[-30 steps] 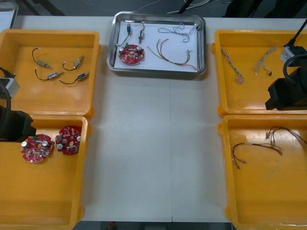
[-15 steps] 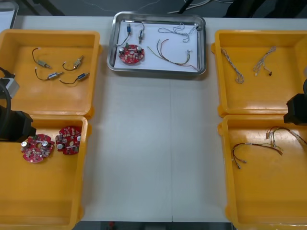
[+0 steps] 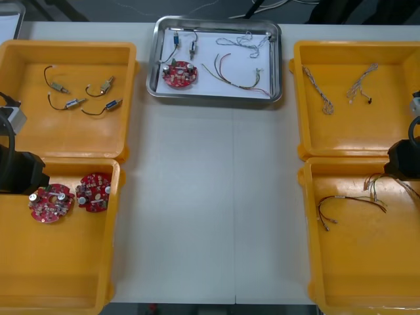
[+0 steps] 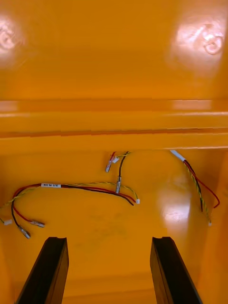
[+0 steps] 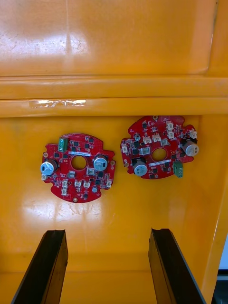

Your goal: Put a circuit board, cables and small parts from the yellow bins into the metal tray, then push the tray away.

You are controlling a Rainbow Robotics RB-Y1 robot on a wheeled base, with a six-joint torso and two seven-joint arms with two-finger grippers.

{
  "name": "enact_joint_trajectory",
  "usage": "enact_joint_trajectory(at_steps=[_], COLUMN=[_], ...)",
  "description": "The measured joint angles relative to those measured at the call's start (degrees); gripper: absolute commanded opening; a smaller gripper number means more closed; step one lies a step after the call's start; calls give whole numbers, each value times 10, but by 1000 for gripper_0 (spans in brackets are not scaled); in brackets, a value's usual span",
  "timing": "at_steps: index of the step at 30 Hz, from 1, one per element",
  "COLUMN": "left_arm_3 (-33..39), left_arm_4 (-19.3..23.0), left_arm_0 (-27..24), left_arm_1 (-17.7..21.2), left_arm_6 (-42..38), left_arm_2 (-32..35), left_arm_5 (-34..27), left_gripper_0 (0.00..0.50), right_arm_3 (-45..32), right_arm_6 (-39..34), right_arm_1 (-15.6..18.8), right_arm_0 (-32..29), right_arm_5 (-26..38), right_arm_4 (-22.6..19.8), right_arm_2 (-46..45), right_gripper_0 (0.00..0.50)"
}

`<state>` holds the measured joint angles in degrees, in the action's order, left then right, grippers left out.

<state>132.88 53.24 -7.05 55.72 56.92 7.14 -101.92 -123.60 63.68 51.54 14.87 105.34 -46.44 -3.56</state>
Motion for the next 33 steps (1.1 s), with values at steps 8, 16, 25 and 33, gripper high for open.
enact_joint_trajectory(at_steps=[8,16,25,33], left_arm_3=[0,0,0,0], left_arm_4=[0,0,0,0], left_arm_0=[0,0,0,0], left_arm_1=[0,0,0,0], left_arm_6=[0,0,0,0], left_arm_2=[0,0,0,0], left_arm_5=[0,0,0,0], left_gripper_0=[500,500,500,500], right_arm_3=[0,0,0,0], right_arm_6=[11,11,11,11], right_arm_1=[-18,-34,-35,-35], right_arm_0=[-33,-54,-68,-71], right_arm_5=[-42,-49,-49,-48], right_arm_4=[0,0,5,5], right_arm_2=[-14,-15,-15,-22], right_gripper_0=[500,500,500,500])
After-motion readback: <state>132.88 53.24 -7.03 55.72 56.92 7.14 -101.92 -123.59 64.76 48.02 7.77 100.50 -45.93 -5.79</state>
